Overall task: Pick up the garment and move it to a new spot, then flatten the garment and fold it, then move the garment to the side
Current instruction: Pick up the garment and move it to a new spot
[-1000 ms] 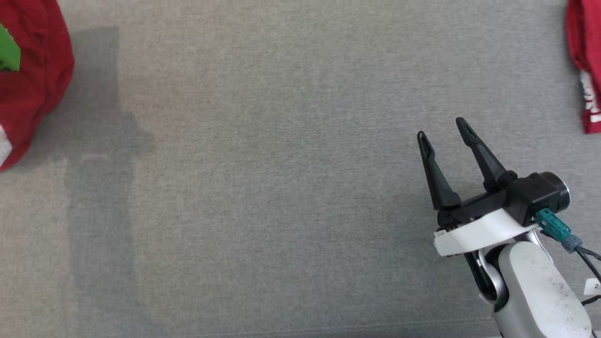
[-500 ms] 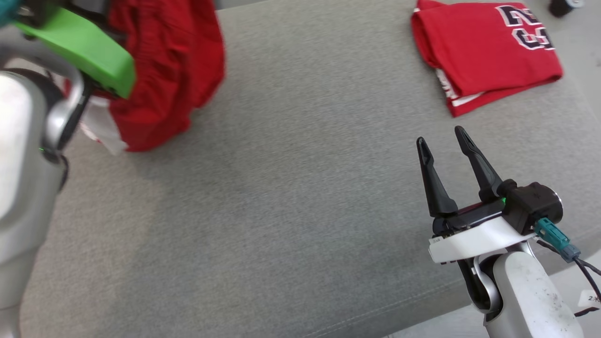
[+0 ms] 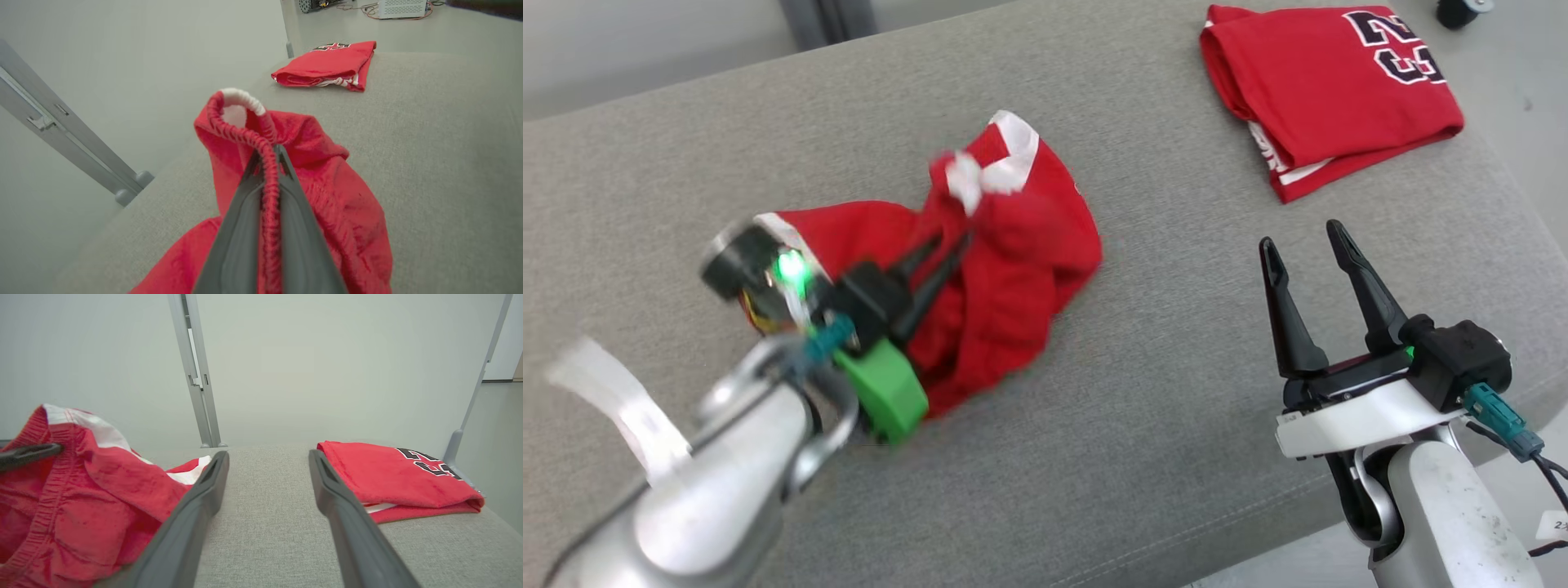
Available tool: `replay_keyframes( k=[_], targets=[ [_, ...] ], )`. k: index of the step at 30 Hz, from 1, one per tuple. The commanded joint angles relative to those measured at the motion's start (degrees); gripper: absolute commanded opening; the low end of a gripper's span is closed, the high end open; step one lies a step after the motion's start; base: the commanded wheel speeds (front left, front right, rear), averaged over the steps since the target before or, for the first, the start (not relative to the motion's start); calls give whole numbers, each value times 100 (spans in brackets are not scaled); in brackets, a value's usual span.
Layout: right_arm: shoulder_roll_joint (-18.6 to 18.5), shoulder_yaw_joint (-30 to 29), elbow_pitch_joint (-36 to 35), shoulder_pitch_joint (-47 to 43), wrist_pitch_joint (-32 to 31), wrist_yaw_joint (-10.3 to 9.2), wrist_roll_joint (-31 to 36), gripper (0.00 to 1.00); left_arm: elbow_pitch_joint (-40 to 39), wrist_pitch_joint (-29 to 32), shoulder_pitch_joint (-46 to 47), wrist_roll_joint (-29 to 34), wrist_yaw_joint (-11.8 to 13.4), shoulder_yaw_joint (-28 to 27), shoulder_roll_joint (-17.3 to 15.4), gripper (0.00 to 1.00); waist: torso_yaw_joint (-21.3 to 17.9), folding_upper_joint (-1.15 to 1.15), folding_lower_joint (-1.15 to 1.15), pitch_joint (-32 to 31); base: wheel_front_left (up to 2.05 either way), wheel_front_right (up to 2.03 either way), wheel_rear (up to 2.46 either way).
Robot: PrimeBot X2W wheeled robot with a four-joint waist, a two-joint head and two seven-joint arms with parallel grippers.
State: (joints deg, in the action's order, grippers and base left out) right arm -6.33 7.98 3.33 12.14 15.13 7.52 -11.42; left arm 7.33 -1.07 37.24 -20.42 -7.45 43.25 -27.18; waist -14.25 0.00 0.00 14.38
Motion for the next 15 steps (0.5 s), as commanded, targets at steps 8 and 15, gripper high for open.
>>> replay_keyframes(
  k=[8,15],
  targets=[
    [-99,-22,49,-173,0,-8,2,100,1097,-984,-1041,164,170,515,339,0,470,0,0,-163,0,0,0],
    [-146,77,149,-424,0,-8,-49,100,1098,-1364,-1631,-186,654,156,727,100,808,0,0,-713,0,0,0]
  ],
)
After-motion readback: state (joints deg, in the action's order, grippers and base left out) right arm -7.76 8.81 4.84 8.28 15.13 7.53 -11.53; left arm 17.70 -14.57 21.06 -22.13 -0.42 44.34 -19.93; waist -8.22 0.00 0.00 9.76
